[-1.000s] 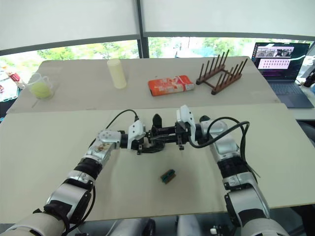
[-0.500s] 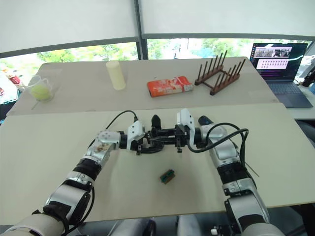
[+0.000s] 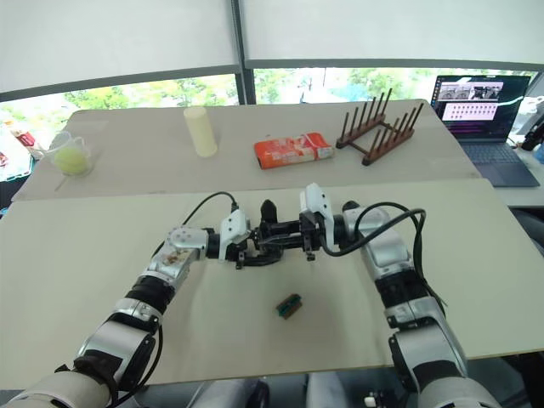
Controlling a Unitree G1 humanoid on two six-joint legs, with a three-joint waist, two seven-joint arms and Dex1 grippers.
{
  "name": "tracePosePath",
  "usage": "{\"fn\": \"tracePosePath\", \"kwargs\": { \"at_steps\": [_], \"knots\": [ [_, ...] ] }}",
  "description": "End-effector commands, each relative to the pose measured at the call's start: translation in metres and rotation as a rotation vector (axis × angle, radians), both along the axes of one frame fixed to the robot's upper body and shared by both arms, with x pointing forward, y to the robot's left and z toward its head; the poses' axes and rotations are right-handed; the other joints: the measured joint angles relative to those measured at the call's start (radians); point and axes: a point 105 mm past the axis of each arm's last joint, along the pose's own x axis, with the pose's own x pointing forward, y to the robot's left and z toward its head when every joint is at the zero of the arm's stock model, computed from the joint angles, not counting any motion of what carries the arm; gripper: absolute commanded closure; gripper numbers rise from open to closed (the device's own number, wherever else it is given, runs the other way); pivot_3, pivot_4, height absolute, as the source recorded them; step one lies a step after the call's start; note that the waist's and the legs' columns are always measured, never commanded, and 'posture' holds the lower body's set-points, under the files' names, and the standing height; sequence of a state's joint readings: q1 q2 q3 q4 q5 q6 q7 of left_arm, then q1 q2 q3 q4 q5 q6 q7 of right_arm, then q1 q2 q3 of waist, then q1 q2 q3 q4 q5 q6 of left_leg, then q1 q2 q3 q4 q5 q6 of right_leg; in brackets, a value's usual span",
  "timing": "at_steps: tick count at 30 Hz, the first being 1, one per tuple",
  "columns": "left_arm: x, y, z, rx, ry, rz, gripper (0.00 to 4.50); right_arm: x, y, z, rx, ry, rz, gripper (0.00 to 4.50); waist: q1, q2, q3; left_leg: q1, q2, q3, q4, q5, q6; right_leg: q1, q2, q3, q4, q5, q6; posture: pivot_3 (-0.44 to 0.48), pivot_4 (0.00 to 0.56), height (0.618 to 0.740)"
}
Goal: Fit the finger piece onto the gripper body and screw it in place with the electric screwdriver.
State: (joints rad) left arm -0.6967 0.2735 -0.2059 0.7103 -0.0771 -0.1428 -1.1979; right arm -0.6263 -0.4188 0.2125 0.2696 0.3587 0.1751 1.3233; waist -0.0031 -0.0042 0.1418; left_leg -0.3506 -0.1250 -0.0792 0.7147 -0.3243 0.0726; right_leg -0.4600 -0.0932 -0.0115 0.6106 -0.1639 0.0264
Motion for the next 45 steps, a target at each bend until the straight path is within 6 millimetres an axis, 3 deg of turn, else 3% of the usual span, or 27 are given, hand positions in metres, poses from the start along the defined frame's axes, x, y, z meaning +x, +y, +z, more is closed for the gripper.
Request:
{"fn": "tracePosePath", "kwargs": {
  "at_steps": [1, 13, 19, 23, 36, 45],
  "knots": [
    [0.004, 0.000, 0.021, -0.043, -0.060, -0.005, 2.15, -0.013, -0.014, -0.062, -0.162, 0.259, -0.070, 4.11, 0.000, 0.000, -0.001, 0.000, 0.000, 0.000, 0.000, 0.000, 0.000, 0.000, 0.000, 0.000, 0.000, 0.000, 0.000, 0.000, 0.150, 0.740],
    [0.004, 0.005, 0.021, -0.033, -0.064, 0.002, 2.15, -0.016, -0.008, -0.070, -0.240, 0.176, 0.149, 4.11, -0.003, -0.001, -0.001, 0.002, 0.000, 0.000, -0.001, 0.000, 0.000, 0.001, 0.000, 0.000, -0.001, 0.000, 0.000, 0.000, 0.150, 0.740],
    [0.003, 0.004, 0.021, -0.034, -0.065, 0.005, 2.15, -0.012, -0.007, -0.069, -0.210, 0.203, 0.113, 4.11, -0.009, -0.001, -0.002, 0.005, 0.001, 0.000, -0.002, 0.000, 0.000, 0.002, 0.000, 0.001, 0.000, 0.000, 0.000, 0.000, 0.150, 0.740],
    [0.003, 0.004, 0.021, -0.037, -0.066, 0.007, 2.15, -0.007, -0.013, -0.074, -0.224, 0.273, -0.014, 4.11, -0.009, 0.000, -0.005, 0.005, 0.001, 0.000, -0.002, 0.000, 0.000, 0.002, 0.000, 0.001, 0.000, 0.000, 0.000, 0.000, 0.150, 0.740],
    [0.002, 0.002, 0.022, -0.037, -0.070, 0.000, 2.15, -0.010, -0.015, -0.080, -0.319, 0.224, 0.085, 4.12, -0.009, -0.001, -0.011, 0.005, 0.001, 0.000, -0.003, 0.000, 0.000, 0.002, 0.000, 0.001, -0.001, 0.000, 0.000, 0.000, 0.150, 0.740],
    [0.004, 0.003, 0.023, -0.038, -0.081, 0.010, 2.15, -0.015, -0.019, -0.083, -0.331, 0.304, 0.089, 4.12, -0.009, -0.001, -0.013, 0.005, 0.001, 0.000, -0.003, 0.000, 0.000, 0.002, 0.000, 0.001, -0.001, 0.000, 0.000, 0.000, 0.150, 0.740]
  ]
}}
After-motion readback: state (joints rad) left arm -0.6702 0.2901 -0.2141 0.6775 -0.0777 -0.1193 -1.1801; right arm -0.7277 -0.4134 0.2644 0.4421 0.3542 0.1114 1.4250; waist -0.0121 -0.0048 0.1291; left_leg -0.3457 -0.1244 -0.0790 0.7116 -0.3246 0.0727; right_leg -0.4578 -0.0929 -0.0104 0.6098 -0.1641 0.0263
